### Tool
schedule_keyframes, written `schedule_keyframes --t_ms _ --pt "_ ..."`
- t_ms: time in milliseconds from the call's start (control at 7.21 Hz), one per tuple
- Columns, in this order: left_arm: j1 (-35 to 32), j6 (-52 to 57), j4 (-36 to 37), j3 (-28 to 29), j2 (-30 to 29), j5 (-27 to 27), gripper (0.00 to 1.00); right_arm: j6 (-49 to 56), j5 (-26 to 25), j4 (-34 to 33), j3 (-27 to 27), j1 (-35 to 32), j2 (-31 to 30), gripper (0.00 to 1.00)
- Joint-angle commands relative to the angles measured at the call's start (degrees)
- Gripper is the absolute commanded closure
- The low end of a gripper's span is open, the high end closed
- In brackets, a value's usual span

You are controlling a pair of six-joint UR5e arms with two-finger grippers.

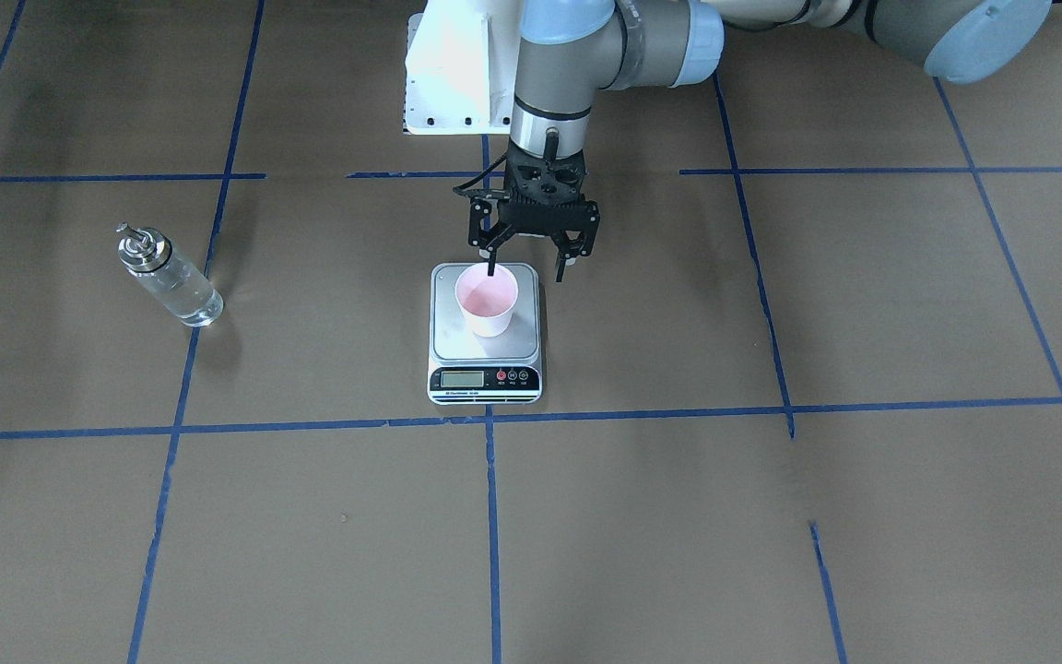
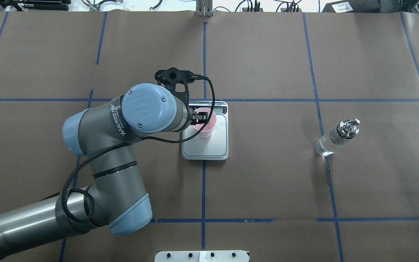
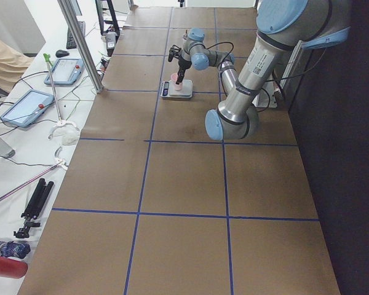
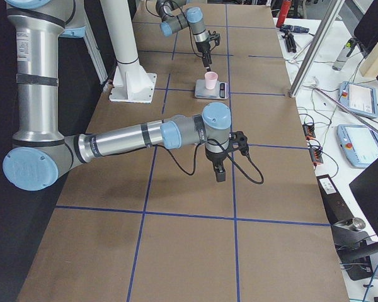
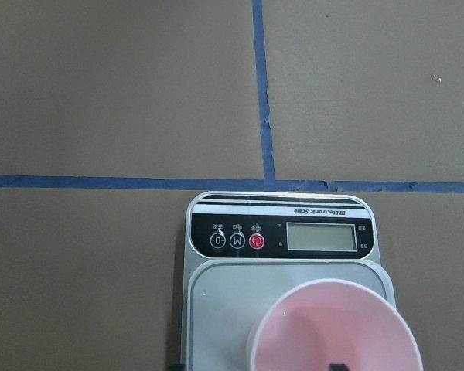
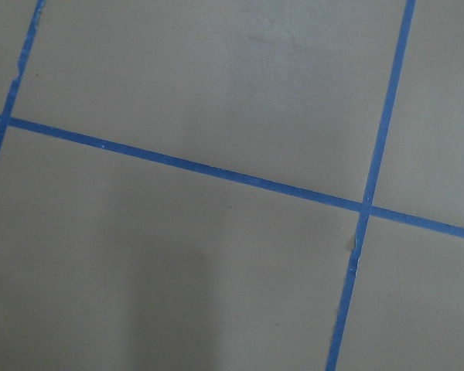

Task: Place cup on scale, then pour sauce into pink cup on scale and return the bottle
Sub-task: 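Carry the pink cup with the left gripper onto the scale, then release the cup and withdraw the left gripper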

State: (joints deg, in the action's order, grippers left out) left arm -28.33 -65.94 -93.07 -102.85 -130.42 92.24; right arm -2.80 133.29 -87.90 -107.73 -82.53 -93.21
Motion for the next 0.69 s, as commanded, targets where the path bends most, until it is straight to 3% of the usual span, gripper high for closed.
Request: schedule_keyframes --t_ms 0,277,555 --pt "-6.8 13.7 3.6 -11.7 6.9 3.7 0.00 -0.2 0.0 2.8 -2.6 0.0 0.0 0.00" --pt "-21.1 34.3 3.7 -15.4 15.2 16.6 0.00 -2.8 0.5 2.8 -5.0 0.1 0.8 0.00" --pt "-38.9 53.7 3.2 -15.2 25.8 26.8 0.00 -20.8 0.7 2.8 -12.7 2.9 0.6 0.00"
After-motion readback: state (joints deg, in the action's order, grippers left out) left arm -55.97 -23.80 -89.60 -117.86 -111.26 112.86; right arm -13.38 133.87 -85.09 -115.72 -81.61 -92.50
